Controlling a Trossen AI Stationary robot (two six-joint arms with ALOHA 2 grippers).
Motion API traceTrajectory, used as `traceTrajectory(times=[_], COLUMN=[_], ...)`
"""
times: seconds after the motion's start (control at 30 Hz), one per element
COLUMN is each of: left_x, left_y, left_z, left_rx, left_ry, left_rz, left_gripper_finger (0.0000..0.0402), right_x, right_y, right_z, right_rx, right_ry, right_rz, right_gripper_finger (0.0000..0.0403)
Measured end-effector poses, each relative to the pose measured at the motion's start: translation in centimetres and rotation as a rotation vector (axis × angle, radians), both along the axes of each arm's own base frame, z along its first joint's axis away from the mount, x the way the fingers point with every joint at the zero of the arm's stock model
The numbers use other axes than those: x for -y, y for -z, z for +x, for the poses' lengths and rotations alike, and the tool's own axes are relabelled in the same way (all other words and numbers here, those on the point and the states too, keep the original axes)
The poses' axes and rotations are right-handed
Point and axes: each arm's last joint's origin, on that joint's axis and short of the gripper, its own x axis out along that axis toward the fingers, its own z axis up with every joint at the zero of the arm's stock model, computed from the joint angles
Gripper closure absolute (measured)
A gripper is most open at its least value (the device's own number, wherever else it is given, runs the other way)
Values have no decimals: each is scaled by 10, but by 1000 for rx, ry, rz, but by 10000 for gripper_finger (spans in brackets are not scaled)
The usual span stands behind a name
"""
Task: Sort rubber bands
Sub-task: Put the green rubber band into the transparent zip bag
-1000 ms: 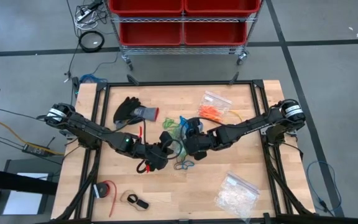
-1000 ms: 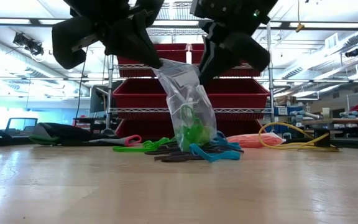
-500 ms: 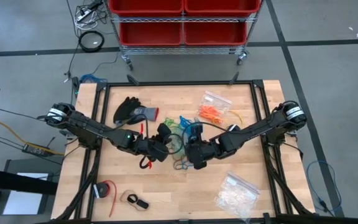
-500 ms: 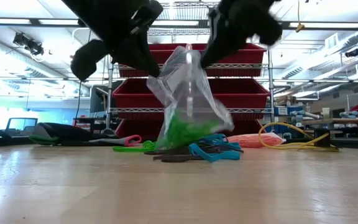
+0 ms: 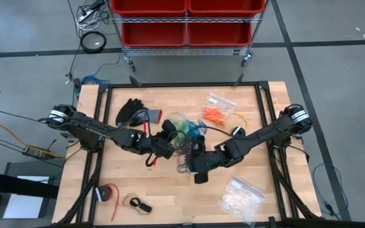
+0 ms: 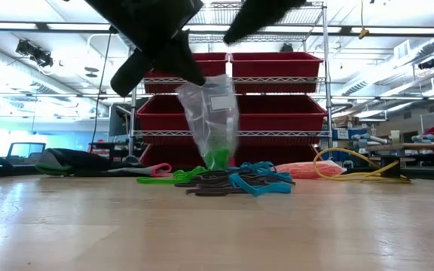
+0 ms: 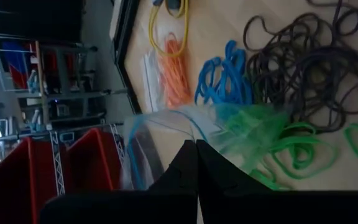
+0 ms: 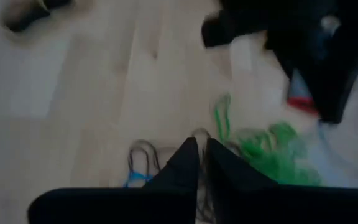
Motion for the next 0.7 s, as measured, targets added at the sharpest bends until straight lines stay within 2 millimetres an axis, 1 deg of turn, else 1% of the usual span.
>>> traceTrajectory(times=[0.07,0.2,0.3,0.4,0.57,0.7], left_x=[-1,-2,-1,0,11,25], left_y=[1,5,9,12,13,12], left_z=[-1,-4,-7,-10,-12,-15], left_rx=[-20,-78,-150,-205,-239,-245], left_ry=[-1,14,61,106,196,284], left_rz=[5,3,-1,-8,15,46], left_gripper_finger=[401,401,401,401,401,401], right_x=[1,3,2,0,-3,8], right_y=[6,6,1,-9,-9,-6], right_z=[1,2,-1,-4,-5,-5], right_rx=[-27,-5,16,32,-13,-72], right_ry=[18,50,62,26,-87,-65], right_rz=[-35,-94,-148,-202,-318,-338], right_gripper_finger=[356,308,277,255,246,250])
